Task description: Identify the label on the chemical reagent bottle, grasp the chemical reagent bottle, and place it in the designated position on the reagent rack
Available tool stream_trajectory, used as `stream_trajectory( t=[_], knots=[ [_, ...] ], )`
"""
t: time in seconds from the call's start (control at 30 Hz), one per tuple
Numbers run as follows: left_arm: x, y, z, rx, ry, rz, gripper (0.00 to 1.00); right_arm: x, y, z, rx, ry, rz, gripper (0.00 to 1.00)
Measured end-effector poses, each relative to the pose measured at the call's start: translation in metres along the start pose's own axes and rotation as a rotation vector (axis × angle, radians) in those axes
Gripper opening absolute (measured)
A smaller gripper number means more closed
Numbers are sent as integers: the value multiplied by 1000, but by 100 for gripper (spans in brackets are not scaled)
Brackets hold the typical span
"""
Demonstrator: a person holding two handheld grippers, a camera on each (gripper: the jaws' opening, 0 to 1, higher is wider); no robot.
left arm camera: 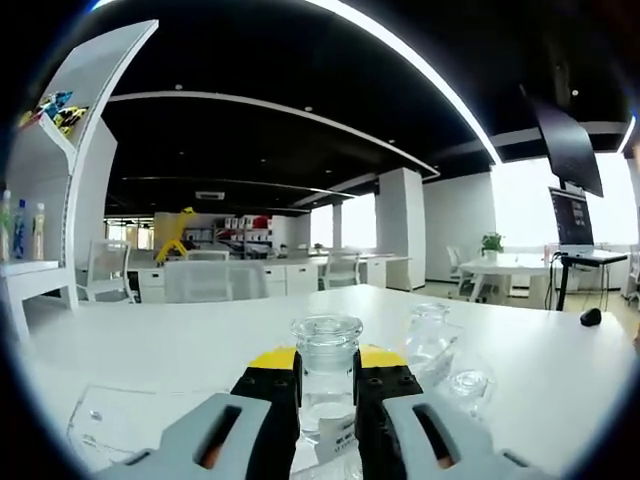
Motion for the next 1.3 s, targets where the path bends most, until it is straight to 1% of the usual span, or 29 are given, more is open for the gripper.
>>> stream_trajectory(
  t=[0.13, 0.43, 0.6, 0.7, 0.83, 1.3],
  knots=[
    [2, 3, 0, -2, 1, 5, 19, 0, -1, 0, 2, 0, 0, 34],
    [1, 9, 0, -4, -6, 6, 19, 2, 1, 0, 0, 5, 5, 34],
    [-1, 11, -1, 0, -11, -10, 20, 3, 1, -1, 0, 7, 3, 34],
    [0, 13, 1, -5, -9, 0, 20, 5, 2, -2, -1, 11, 4, 34],
    [1, 13, 1, -7, -11, 17, 20, 5, 2, -1, 0, 11, 4, 34],
    [1, 13, 1, -12, -19, 24, 20, 4, 0, -4, 5, 13, 0, 34]
  ],
)
Point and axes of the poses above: the point that each gripper's makers call its tool centre point, and the gripper's own axes: z roughly forward along the fingers, x roughly to its right, y roughly out of its underside, the point moved 3 cm from there along -z, roughly backward along the fingers, and after that the axes turned 3 degrees about y, right-handed, at the moved point
